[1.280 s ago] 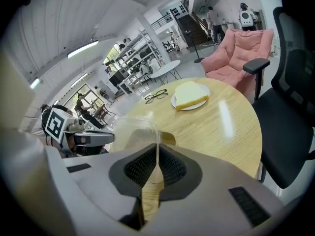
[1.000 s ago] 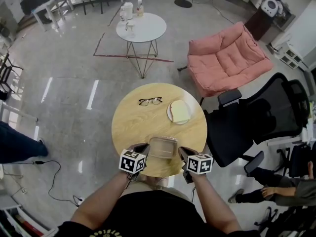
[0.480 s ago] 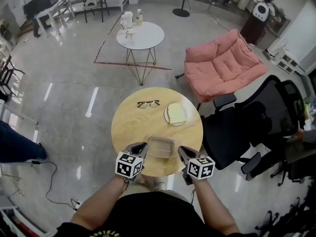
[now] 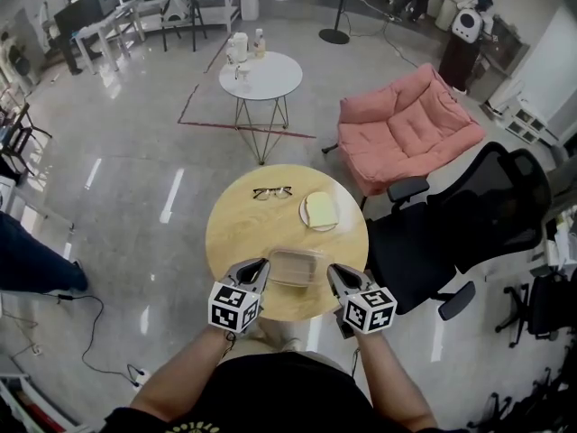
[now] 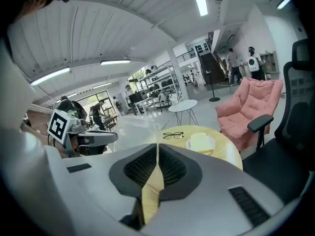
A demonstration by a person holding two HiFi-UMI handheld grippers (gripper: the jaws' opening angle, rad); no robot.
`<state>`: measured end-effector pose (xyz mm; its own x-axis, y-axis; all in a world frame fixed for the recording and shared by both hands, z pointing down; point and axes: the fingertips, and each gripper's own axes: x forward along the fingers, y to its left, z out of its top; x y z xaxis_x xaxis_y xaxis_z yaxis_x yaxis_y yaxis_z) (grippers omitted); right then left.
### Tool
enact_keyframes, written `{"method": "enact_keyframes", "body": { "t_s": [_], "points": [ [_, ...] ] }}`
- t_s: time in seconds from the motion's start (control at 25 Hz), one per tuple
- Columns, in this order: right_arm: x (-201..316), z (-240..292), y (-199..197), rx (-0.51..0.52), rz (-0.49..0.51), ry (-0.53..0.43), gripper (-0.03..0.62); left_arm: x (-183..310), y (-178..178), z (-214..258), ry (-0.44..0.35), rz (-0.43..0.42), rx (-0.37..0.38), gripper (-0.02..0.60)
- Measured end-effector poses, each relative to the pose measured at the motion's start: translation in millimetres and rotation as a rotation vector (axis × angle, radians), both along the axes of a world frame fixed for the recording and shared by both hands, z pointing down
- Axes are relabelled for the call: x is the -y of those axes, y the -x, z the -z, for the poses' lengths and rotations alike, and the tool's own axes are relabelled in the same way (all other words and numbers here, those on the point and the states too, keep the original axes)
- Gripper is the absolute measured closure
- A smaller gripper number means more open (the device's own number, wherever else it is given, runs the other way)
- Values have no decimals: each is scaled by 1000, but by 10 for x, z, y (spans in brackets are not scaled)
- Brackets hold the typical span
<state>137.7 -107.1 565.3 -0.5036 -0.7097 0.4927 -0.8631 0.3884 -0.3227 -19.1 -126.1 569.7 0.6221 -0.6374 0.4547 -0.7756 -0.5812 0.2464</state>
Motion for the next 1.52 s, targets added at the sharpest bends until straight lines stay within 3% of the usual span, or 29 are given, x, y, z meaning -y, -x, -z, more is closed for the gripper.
{"method": "enact_keyframes", "body": {
  "t_s": [0.64, 1.52],
  "points": [
    [-206, 1127, 12, -17, 52, -244, 566, -141, -5, 1118, -248, 13, -21, 557],
    [-519, 2274, -51, -65, 127, -502, 566, -509, -101, 2357, -539, 47, -26, 557]
  ]
}}
